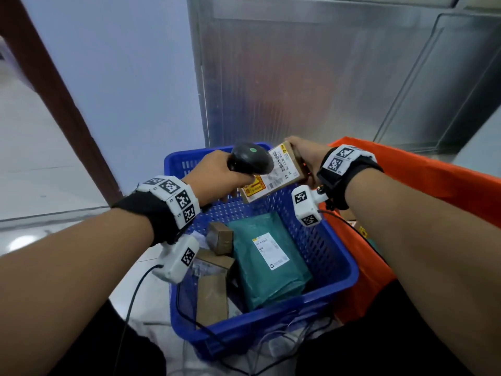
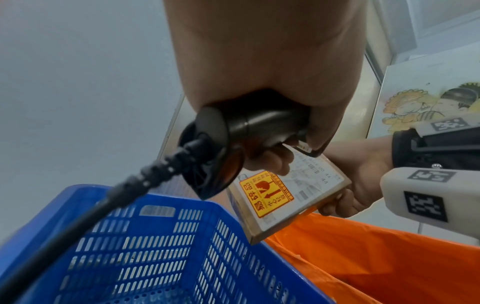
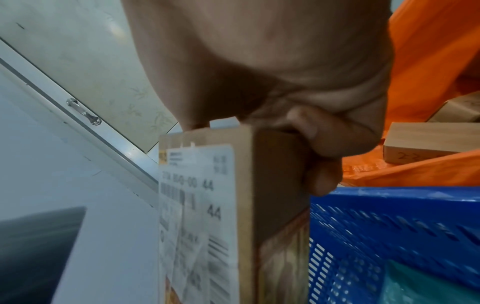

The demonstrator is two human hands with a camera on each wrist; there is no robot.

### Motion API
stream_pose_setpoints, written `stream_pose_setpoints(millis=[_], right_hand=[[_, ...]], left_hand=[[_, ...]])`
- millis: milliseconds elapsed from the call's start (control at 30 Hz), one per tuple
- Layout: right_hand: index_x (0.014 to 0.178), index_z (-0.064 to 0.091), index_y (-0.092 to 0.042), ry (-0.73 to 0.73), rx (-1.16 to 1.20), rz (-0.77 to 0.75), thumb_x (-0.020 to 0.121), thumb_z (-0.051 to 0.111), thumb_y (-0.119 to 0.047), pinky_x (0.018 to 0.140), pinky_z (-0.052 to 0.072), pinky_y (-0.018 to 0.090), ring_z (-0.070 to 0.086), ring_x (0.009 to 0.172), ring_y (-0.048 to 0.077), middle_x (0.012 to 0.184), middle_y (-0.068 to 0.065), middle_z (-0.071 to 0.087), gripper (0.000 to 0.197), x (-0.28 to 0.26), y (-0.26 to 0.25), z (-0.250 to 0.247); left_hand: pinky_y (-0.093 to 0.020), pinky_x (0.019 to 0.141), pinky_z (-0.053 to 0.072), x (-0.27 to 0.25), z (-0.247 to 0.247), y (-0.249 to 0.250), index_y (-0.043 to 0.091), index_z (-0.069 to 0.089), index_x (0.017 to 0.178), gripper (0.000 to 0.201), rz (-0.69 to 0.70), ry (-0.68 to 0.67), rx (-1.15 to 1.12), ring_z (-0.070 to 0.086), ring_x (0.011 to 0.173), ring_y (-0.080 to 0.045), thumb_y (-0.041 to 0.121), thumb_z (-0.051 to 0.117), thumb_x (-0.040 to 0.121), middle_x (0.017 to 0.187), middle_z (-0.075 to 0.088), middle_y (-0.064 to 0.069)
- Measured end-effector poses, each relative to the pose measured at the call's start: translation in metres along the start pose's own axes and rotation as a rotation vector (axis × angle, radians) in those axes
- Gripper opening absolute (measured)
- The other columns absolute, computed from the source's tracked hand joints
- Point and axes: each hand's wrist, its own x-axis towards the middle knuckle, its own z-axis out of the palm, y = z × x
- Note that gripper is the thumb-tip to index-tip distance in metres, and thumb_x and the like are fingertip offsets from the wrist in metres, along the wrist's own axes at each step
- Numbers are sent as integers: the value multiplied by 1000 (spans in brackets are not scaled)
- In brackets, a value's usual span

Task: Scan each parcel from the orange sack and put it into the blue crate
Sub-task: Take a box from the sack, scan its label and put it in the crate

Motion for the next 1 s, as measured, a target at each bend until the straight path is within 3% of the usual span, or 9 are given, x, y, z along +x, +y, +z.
stream_pose_setpoints(millis=[167, 333, 467, 667, 833, 1000], right_hand=[[74, 46, -23, 13, -71, 0, 91, 51, -46, 32, 34, 16, 49, 35, 13, 57, -1, 53, 29, -5, -2, 1], [77, 46, -22, 39, -105, 0, 91, 53, -45, 36, 37, 15, 50, 36, 12, 56, -2, 54, 28, -5, 2, 0], [74, 46, -21, 86, -93, -6, 96, 48, -44, 37, 37, 14, 49, 35, 12, 54, -1, 52, 31, -4, 6, -5], [75, 52, -20, 123, -49, 9, 93, 52, -44, 62, 46, 25, 56, 60, 18, 63, 0, 57, 31, 7, 16, -14], [67, 42, -20, 190, -100, 4, 97, 48, -37, 36, 34, 11, 39, 28, 10, 46, -4, 46, 35, 5, 20, -27], [74, 46, -24, 217, -159, 47, 83, 58, -40, 45, 38, 22, 41, 42, 16, 55, -3, 47, 23, 7, 25, -38]], left_hand=[[-21, 49, 55, -3, -1, 2, 12, 74, 96, 11, 31, -38, 38, 67, 54, -8, 21, 74, 90, 77, 74, -10], [-16, 47, 49, -9, -2, 8, 11, 72, 93, 6, 48, -54, 37, 61, 44, -1, 17, 72, 92, 63, 67, 2], [-16, 47, 49, -13, -4, 12, 12, 71, 97, 7, 60, -85, 47, 61, 45, -1, 17, 72, 92, 63, 66, 2], [-16, 41, 44, -19, -6, 14, 8, 72, 101, 11, 52, -115, 60, 58, 41, -2, 15, 72, 92, 66, 67, -6], [-16, 42, 43, -23, -9, 16, 12, 70, 92, 3, 68, -138, 64, 57, 40, -3, 13, 72, 92, 64, 66, -7], [-15, 41, 42, -25, -10, 17, 9, 70, 96, 5, 73, -145, 45, 57, 40, -3, 11, 71, 92, 64, 66, -7]])
